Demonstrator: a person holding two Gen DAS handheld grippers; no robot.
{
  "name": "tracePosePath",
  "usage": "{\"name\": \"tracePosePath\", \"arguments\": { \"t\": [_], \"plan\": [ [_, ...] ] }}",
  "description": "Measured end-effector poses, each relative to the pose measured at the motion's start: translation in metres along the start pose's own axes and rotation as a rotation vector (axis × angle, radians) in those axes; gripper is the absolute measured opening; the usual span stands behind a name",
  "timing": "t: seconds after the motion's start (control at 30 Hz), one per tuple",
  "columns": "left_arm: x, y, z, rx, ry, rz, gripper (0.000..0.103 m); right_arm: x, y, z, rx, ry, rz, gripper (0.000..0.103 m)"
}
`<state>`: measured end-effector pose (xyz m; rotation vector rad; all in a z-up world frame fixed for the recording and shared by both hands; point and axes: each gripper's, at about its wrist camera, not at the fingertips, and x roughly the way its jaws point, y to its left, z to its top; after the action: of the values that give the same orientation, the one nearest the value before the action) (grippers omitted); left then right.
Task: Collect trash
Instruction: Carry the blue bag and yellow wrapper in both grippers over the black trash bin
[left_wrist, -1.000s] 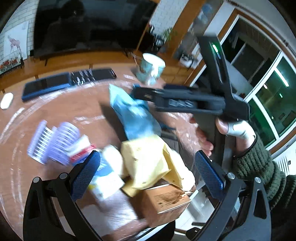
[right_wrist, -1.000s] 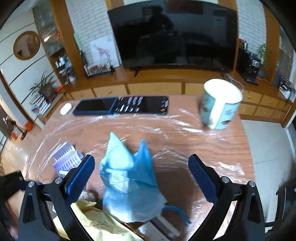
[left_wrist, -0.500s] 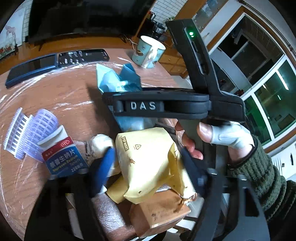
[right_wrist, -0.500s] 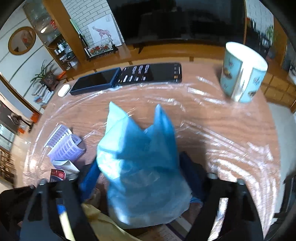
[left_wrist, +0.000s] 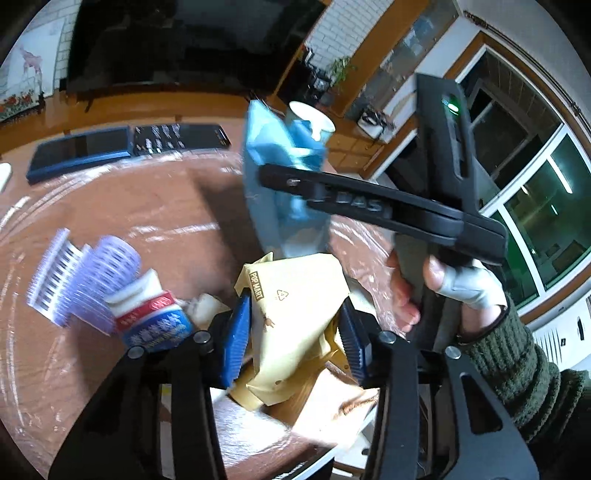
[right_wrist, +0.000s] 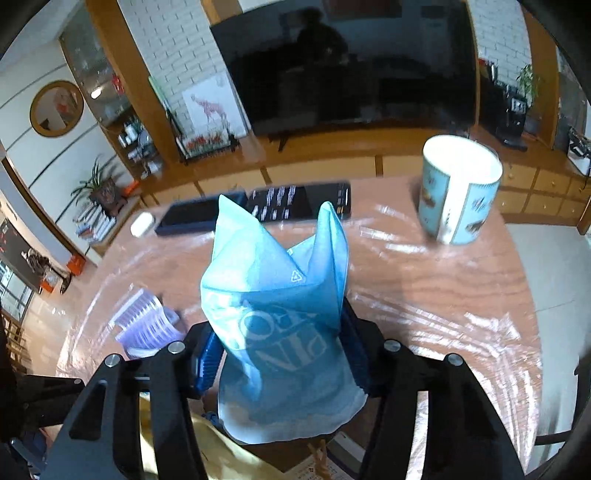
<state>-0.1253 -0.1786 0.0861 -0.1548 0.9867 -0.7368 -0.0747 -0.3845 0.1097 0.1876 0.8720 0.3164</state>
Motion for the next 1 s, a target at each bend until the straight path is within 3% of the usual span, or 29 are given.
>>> {"name": "tracePosePath", "arguments": {
  "t": [0.4, 0.67, 1.0],
  "plan": [
    [-0.045, 0.031, -0.007, -0.085, -0.125, 0.082, 0.046, -0.048, 0.008, 0.0, 0.0, -0.124, 0.07, 0.054],
    [-0.066, 0.046, -0.012, -0.113, -0.182, 0.126, 0.046, -0.078, 0.007, -0.017, 0.032, -0.146, 0.169, 0.053],
    [-0.094, 0.046, -0.032, -0.125, -0.218, 0.182, 0.046, -0.114, 0.023, -0.049, 0.019, -0.142, 0.186, 0.052]
  ]
}}
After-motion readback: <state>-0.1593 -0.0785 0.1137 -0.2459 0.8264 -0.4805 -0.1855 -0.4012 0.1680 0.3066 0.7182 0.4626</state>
